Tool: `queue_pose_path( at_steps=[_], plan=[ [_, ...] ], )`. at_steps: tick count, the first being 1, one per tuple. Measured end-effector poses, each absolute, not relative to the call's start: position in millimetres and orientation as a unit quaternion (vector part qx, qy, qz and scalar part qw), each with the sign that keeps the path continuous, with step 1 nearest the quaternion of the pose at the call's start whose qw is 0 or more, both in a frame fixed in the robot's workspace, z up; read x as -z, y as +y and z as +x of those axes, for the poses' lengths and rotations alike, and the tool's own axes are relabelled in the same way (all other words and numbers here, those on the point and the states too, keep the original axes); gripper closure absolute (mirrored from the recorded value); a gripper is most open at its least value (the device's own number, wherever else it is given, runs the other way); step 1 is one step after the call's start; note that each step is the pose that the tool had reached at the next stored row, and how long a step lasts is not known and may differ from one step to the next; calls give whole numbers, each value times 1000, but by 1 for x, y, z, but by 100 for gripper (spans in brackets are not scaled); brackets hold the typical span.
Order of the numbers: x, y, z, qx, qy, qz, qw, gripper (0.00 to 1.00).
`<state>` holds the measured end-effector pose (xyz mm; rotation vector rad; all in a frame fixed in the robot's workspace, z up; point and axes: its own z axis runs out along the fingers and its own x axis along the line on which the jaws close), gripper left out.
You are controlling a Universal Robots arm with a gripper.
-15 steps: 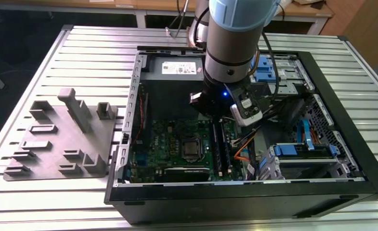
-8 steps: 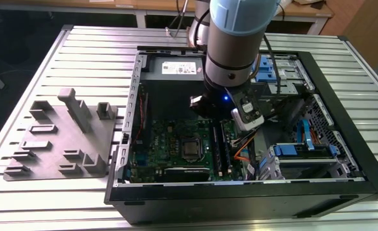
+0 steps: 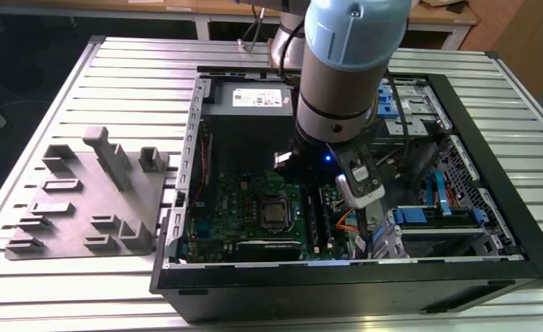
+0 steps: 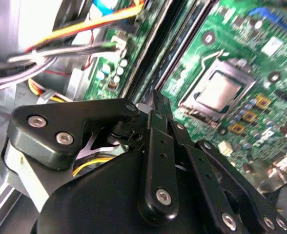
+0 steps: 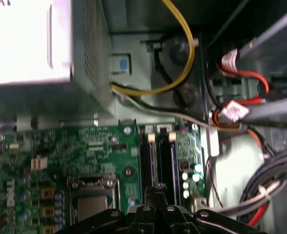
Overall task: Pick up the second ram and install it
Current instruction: 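Press down the second ram until it locks into place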
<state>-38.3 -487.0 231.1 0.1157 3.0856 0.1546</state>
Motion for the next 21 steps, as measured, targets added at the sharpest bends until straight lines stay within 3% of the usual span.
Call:
queue_pose_path(
  at_steps=[12,21],
  plan=[
    [-231,-525,-38,-50,998,37,25,93],
    [-228,-533,-38,-50,998,37,25,93]
  ],
)
